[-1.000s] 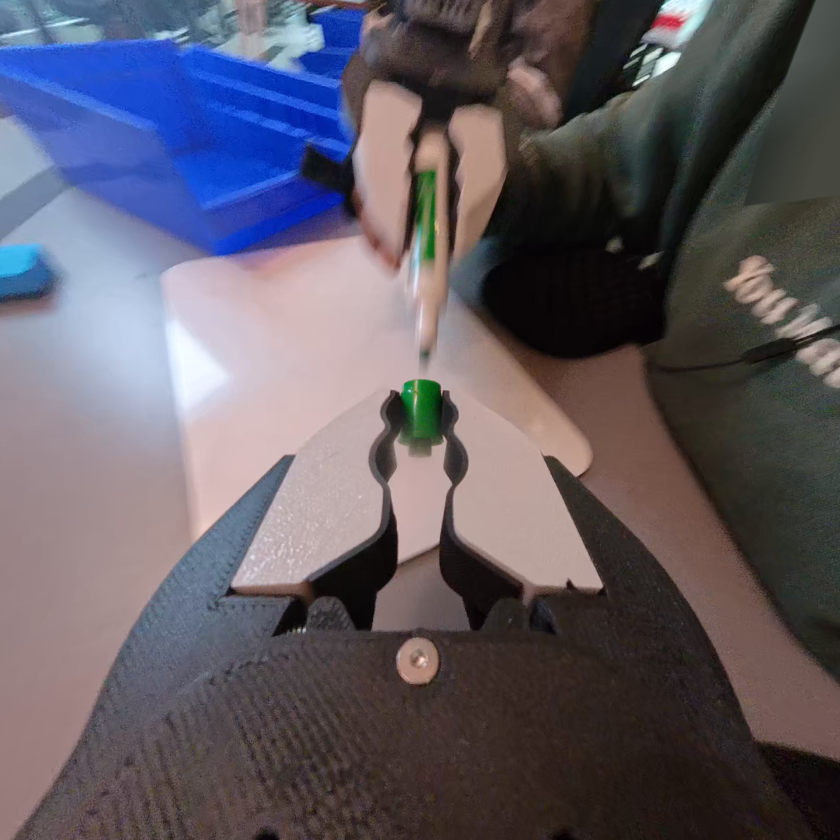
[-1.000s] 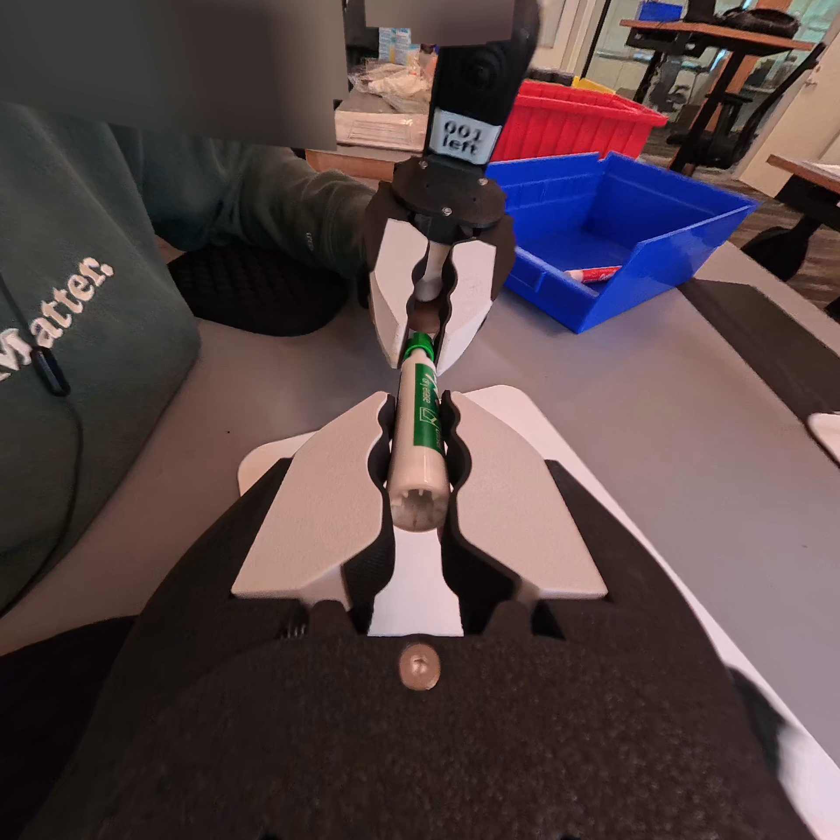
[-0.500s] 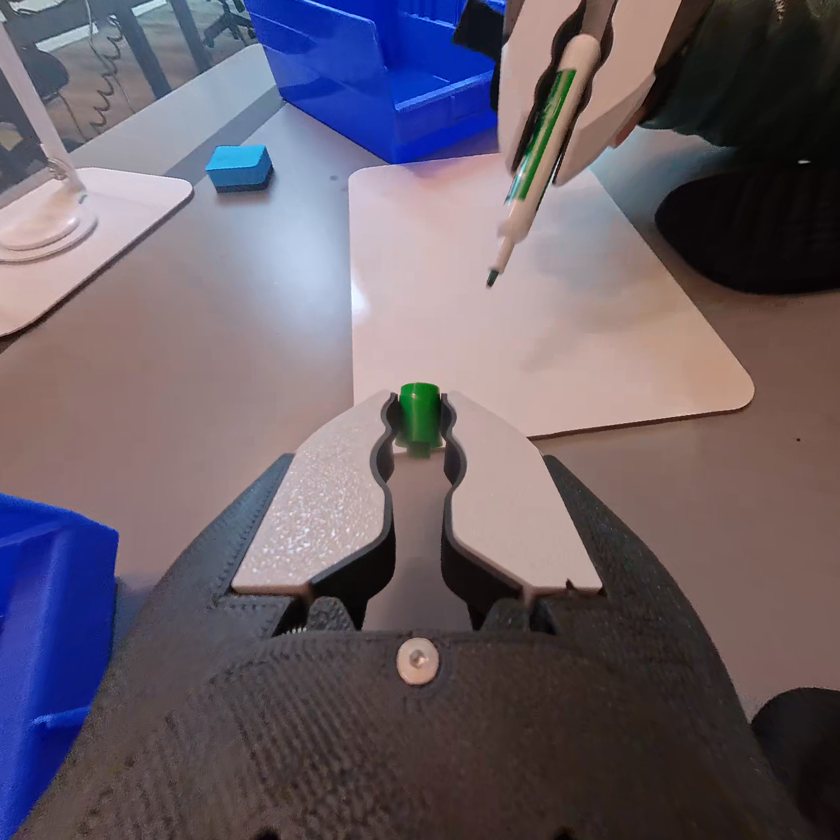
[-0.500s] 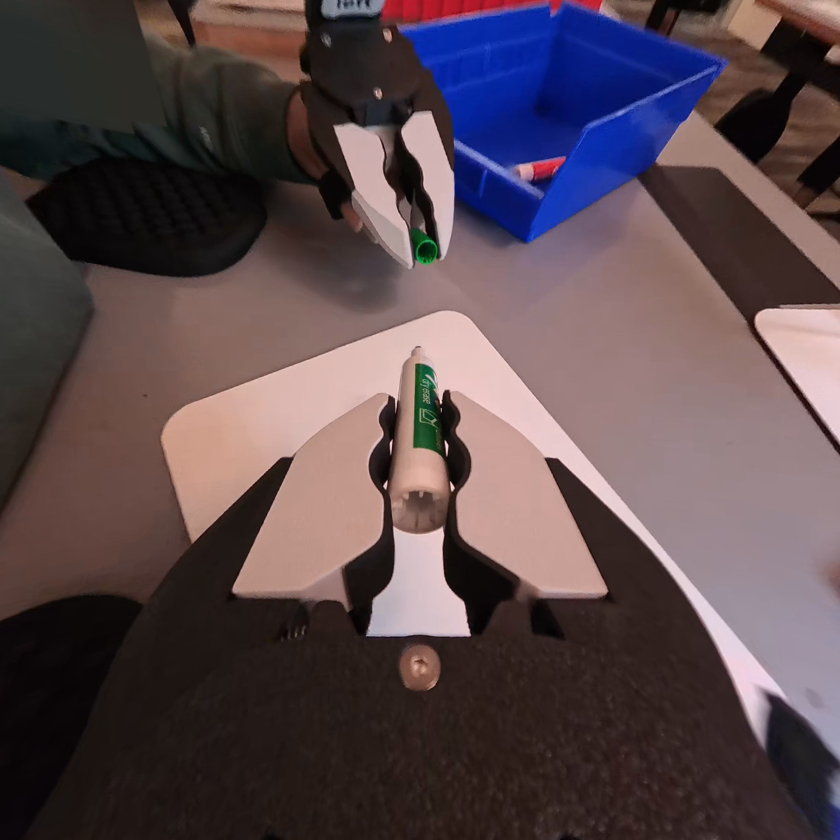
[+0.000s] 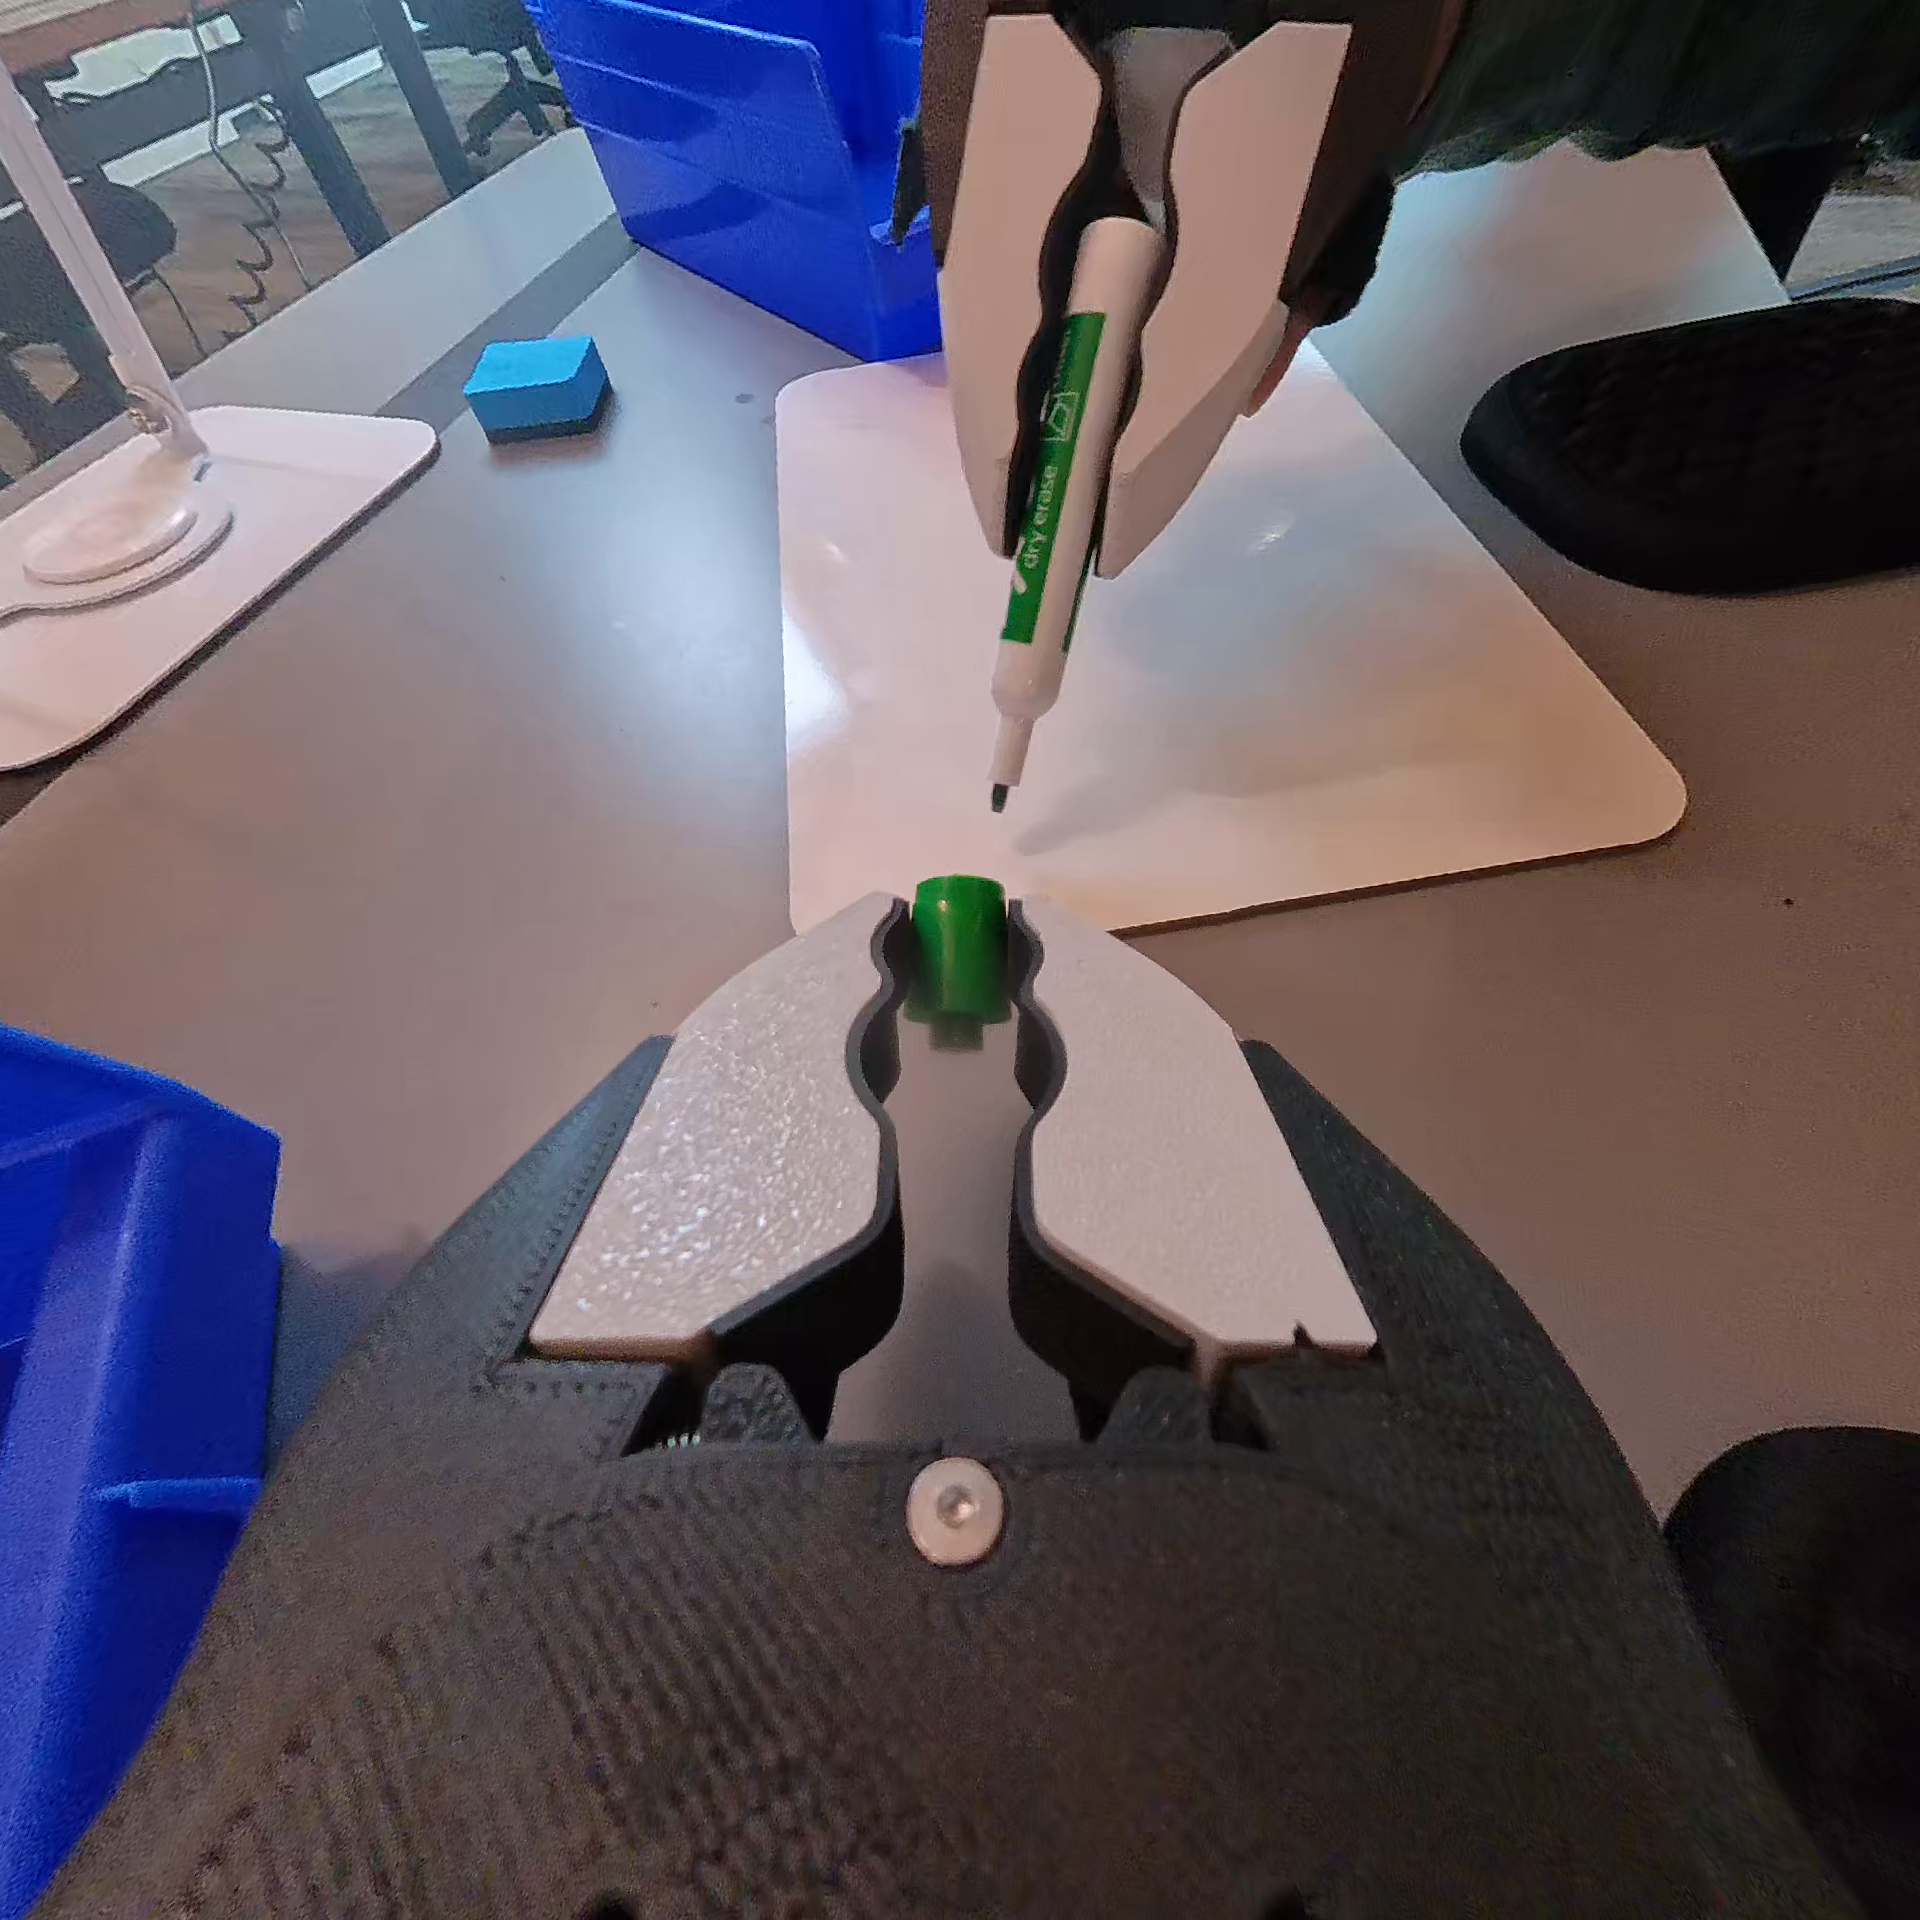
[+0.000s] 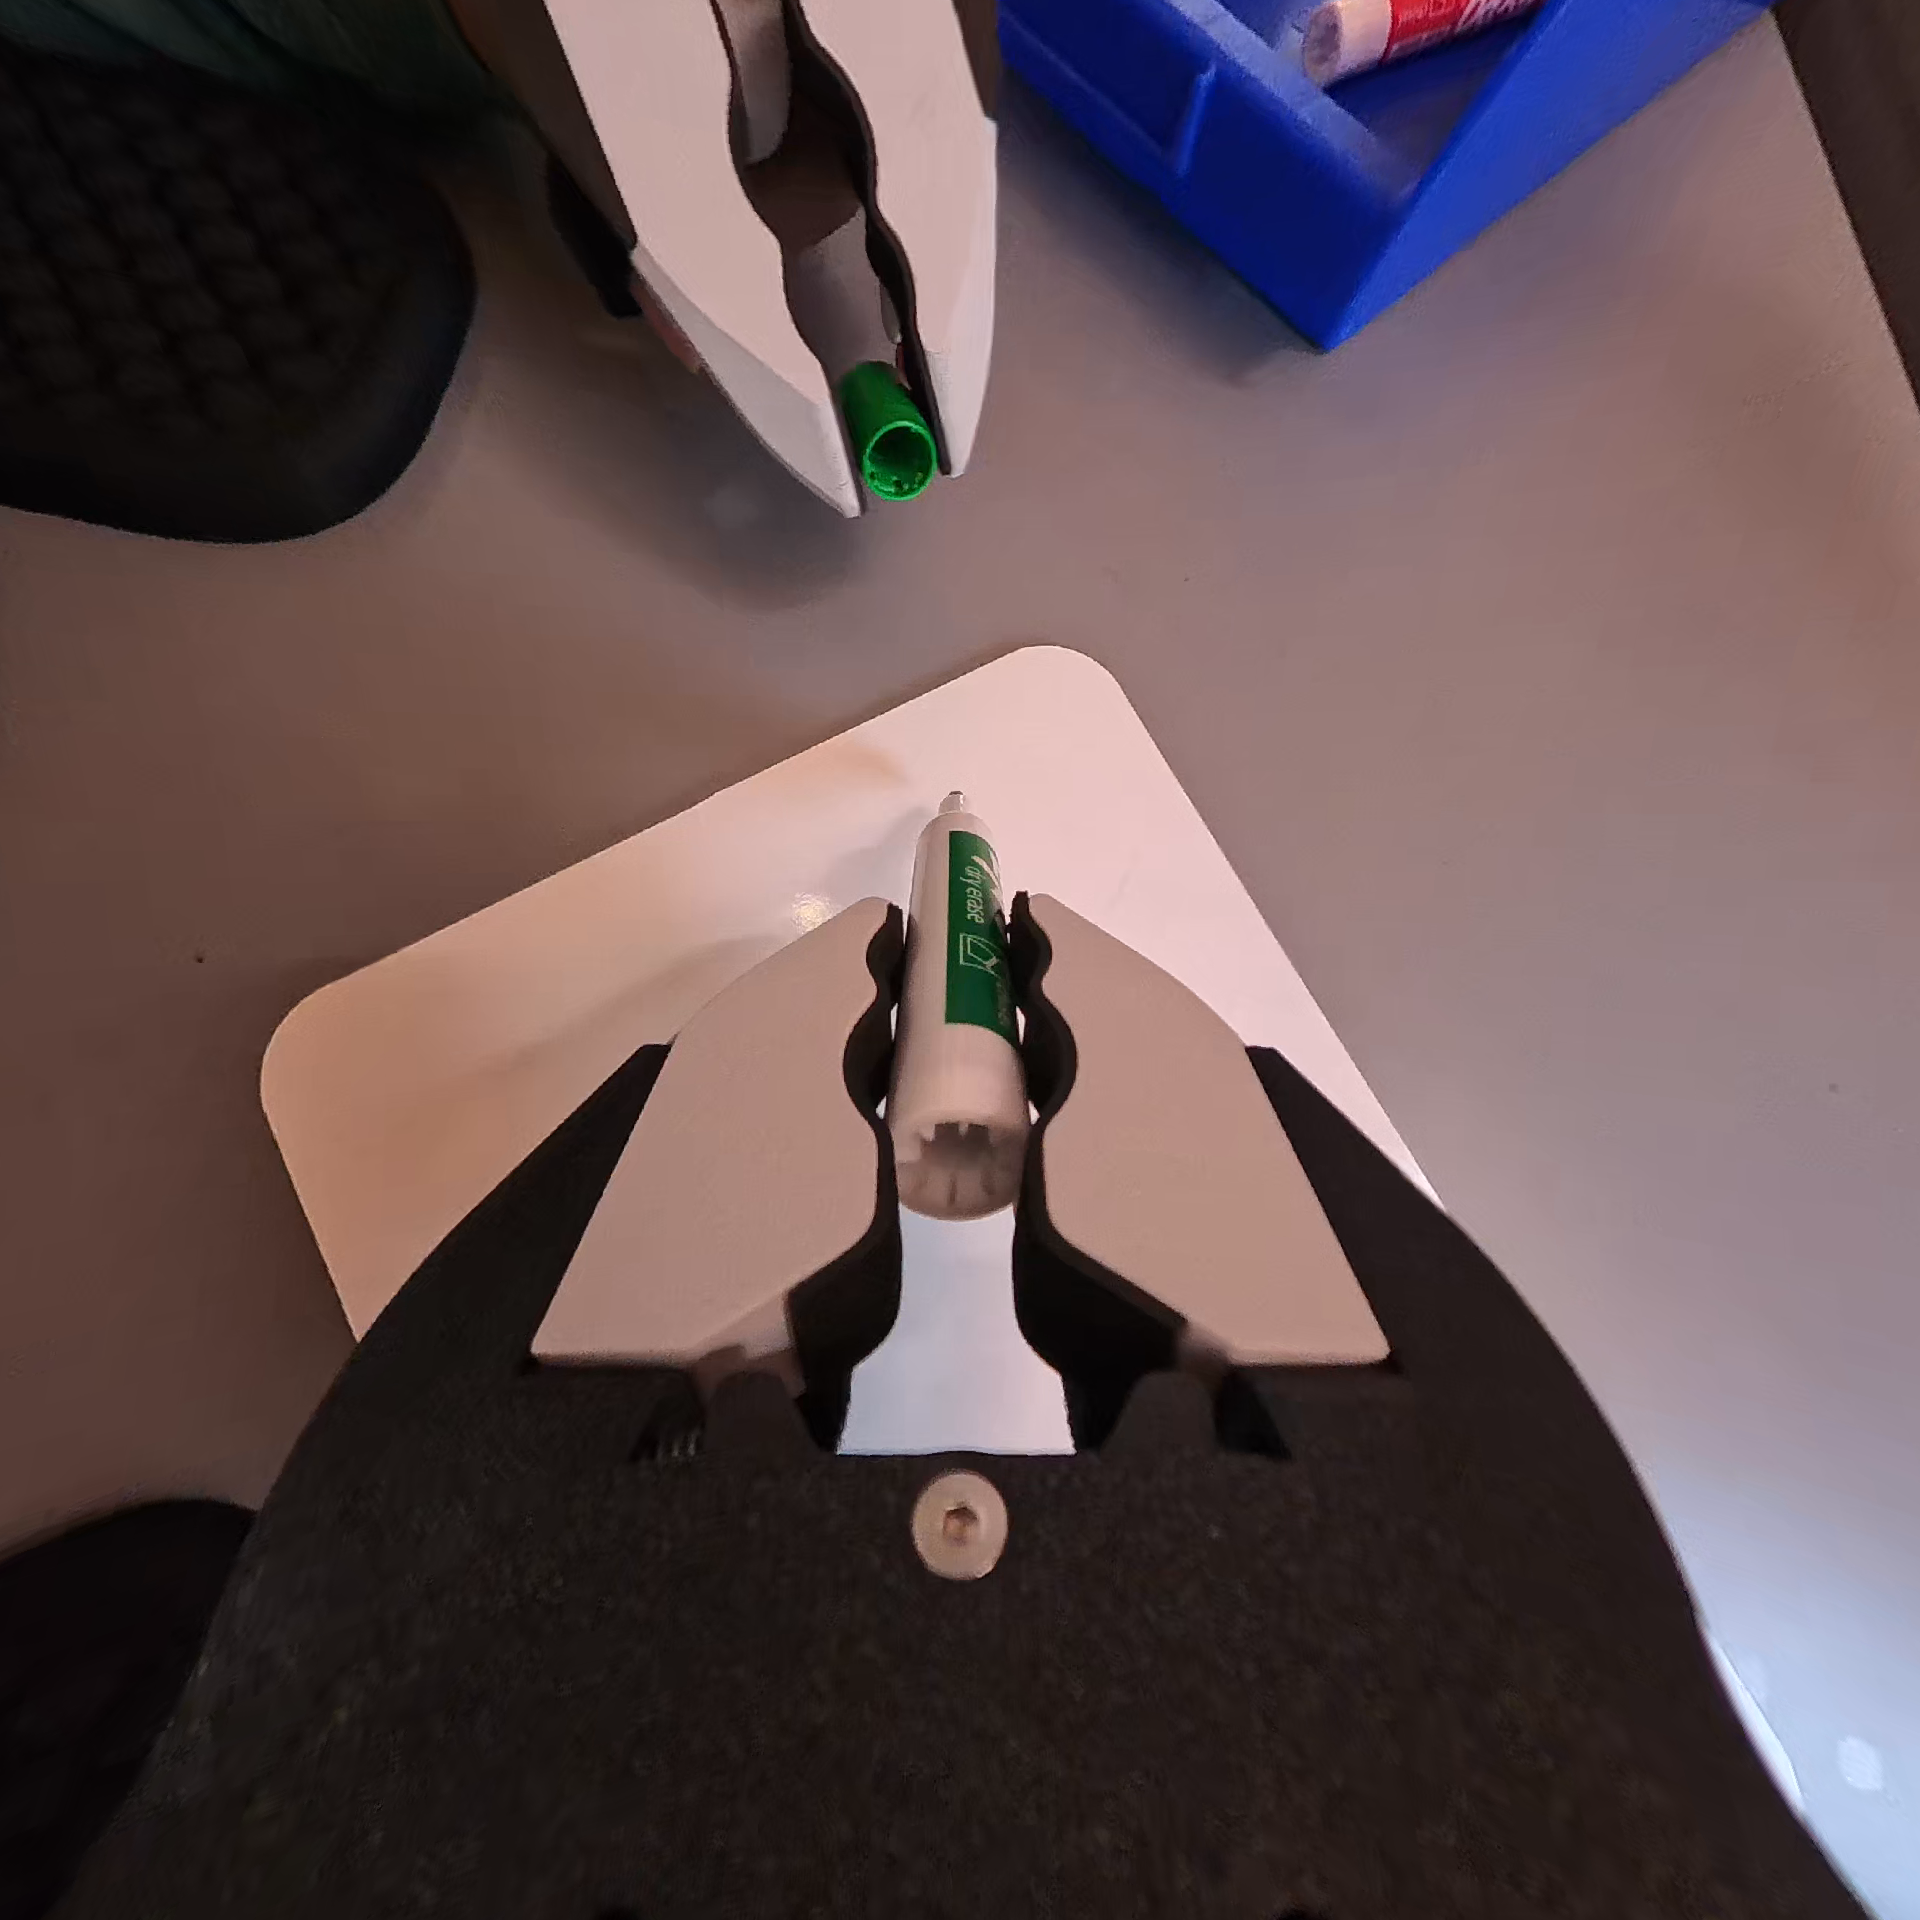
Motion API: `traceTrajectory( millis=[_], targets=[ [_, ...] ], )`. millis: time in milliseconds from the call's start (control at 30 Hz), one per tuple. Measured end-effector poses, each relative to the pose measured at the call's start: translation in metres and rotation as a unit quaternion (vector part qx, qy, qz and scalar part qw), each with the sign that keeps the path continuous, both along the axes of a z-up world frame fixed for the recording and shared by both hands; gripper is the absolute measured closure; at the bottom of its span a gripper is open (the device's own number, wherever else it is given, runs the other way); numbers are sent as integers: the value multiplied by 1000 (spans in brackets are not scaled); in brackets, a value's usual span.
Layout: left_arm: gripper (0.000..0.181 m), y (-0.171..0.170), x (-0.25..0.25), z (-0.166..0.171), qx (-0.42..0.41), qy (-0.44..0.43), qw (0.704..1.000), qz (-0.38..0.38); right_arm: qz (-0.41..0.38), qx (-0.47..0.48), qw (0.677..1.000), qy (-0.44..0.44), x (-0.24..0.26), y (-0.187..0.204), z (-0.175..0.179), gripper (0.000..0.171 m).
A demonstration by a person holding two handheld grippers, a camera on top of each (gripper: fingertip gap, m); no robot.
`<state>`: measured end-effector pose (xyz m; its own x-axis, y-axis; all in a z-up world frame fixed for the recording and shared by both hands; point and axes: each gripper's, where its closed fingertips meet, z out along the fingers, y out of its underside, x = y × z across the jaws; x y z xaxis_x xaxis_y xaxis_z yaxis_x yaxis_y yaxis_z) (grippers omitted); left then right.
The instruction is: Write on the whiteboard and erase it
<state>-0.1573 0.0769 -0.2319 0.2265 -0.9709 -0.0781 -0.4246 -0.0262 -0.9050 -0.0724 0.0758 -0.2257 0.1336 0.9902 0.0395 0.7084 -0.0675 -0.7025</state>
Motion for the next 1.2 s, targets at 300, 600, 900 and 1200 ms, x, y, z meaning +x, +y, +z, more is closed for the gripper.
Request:
traceTrajectory(
  millis=[300,600,900,1200],
  targets=[
    [163,-3,1,-1,0,0,1000,-2,-13,-19,1000,3,-4,4,-1,152],
    [163,-4,2,-5,-9,7,1000,-8,-21,-21,1000,-1,-2,7,-6,152],
    [163,-6,3,-8,-15,13,1000,-13,-22,-24,999,-9,-1,7,-10,152],
    [163,-8,3,-9,-18,17,1000,-15,-14,-25,999,-20,1,1,-10,152]
  ],
)
